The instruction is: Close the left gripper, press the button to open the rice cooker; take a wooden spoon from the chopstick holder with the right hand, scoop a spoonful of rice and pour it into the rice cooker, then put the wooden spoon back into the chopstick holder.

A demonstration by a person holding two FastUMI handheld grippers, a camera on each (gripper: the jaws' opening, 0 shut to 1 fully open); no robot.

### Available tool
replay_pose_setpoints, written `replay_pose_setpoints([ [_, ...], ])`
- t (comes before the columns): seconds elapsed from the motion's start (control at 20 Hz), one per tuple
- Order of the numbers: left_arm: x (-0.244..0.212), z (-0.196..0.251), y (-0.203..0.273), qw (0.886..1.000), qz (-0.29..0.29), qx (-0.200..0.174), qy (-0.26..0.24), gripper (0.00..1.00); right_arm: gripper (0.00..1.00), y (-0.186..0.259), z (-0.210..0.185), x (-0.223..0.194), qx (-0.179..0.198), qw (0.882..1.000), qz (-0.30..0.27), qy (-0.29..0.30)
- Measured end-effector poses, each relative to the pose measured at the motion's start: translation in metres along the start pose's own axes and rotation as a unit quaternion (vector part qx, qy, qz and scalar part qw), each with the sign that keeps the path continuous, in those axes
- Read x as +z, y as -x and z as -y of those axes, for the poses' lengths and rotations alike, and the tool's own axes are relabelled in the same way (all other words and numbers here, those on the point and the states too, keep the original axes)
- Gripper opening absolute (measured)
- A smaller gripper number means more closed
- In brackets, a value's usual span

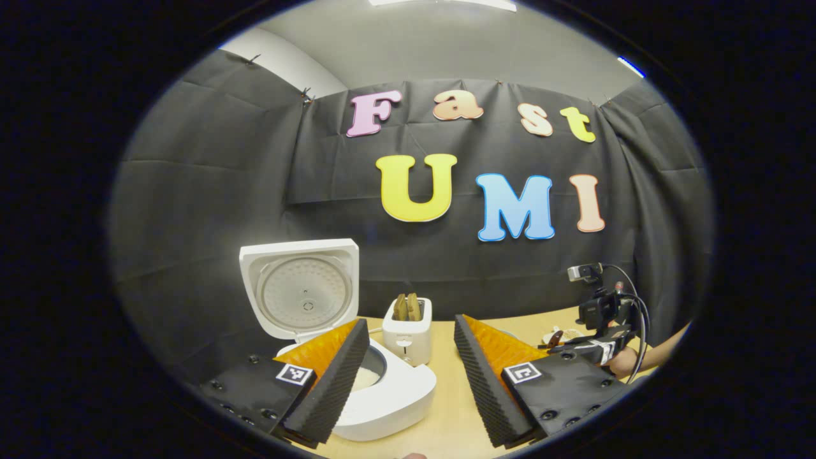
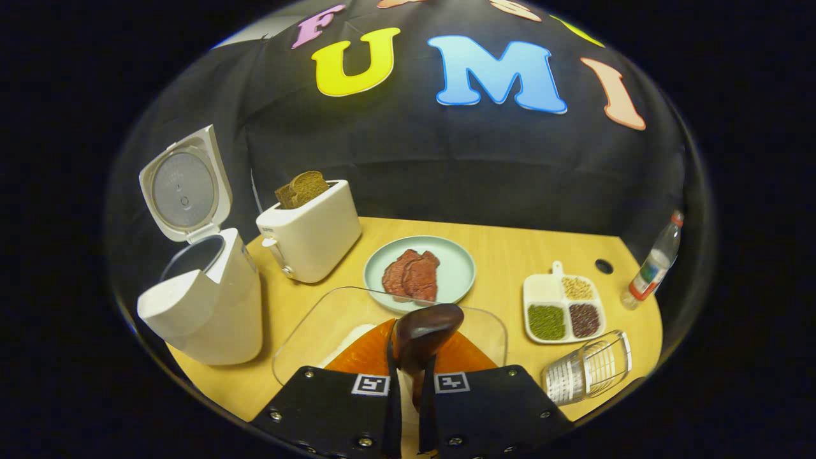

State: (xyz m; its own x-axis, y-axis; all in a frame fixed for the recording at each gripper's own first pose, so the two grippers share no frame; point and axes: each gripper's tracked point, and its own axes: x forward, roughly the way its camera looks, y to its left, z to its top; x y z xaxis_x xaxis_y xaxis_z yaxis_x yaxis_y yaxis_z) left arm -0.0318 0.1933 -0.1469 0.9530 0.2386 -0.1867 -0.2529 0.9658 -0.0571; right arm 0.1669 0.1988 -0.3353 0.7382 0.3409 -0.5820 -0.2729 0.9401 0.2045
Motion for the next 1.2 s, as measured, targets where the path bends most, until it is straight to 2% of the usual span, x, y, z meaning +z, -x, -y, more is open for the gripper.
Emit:
replay_pose_setpoints([
  [0.15, -0.003, -0.004, 0.000, 1.000, -0.004, 0.008, 0.009, 0.94, 0.11, -0.005, -0.014, -0.001, 0.031, 0.996, -0.006, -0.084],
  [0.3, -0.007, -0.003, -0.002, 1.000, -0.012, 0.010, 0.009, 0.94, 0.11, -0.011, -0.011, 0.002, 0.055, 0.981, -0.012, -0.188],
  [0.5, 0.001, -0.001, 0.000, 1.000, -0.005, 0.010, 0.007, 0.94, 0.11, -0.005, 0.013, 0.017, 0.074, 0.939, 0.013, -0.337],
  [0.6, 0.002, -0.002, 0.000, 1.000, -0.003, 0.012, 0.006, 0.94, 0.11, 0.000, 0.030, 0.027, 0.080, 0.918, 0.031, -0.388],
  [0.75, 0.003, 0.000, -0.001, 1.000, -0.003, 0.013, 0.009, 0.94, 0.11, 0.017, 0.040, 0.046, 0.101, 0.894, 0.056, -0.433],
  [0.9, 0.004, 0.002, -0.001, 1.000, 0.002, 0.012, 0.010, 0.93, 0.11, 0.036, 0.038, 0.066, 0.124, 0.876, 0.076, -0.460],
  [1.05, 0.005, 0.004, -0.004, 1.000, 0.004, 0.008, 0.008, 0.93, 0.11, 0.054, 0.030, 0.085, 0.145, 0.868, 0.090, -0.467],
  [1.2, 0.003, 0.004, -0.003, 1.000, 0.001, 0.004, 0.018, 0.99, 0.11, 0.070, 0.016, 0.103, 0.164, 0.863, 0.095, -0.469],
])
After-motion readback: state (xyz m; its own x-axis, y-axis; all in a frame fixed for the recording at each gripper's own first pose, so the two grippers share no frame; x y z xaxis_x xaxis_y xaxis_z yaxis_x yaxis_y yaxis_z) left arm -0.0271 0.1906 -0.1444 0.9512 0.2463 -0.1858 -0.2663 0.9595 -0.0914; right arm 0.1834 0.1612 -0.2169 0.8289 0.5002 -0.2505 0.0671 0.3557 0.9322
